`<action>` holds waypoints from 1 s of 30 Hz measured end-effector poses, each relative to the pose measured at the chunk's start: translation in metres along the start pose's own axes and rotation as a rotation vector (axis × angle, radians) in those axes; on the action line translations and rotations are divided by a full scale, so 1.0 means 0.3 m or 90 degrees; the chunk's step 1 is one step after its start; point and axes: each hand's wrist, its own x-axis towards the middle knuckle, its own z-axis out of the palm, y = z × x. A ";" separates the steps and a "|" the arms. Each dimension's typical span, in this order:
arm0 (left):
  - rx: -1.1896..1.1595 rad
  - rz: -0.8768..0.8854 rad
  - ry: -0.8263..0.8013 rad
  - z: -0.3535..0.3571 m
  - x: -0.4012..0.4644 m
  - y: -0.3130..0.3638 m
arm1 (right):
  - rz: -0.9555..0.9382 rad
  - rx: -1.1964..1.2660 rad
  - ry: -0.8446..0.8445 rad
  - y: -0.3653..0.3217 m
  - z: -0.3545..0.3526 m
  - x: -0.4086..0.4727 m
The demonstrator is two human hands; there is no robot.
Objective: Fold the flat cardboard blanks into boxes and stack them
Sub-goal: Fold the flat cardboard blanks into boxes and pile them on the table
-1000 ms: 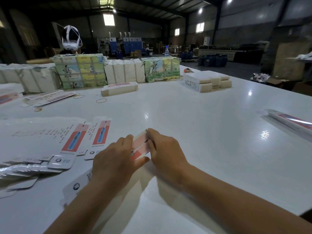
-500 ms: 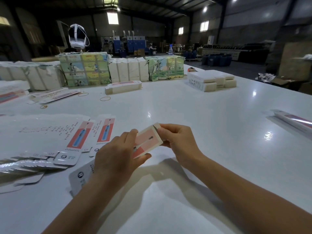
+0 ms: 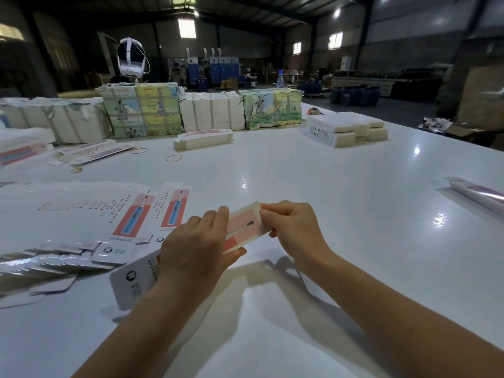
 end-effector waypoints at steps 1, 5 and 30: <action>0.001 -0.003 -0.002 0.000 0.000 0.000 | -0.005 -0.015 -0.002 0.000 0.002 -0.002; -0.012 -0.024 -0.005 0.000 0.001 0.009 | -0.061 -0.103 0.029 0.004 0.020 -0.016; -0.115 0.066 -0.031 0.145 0.014 -0.123 | -0.372 -0.712 -0.241 0.025 -0.090 0.106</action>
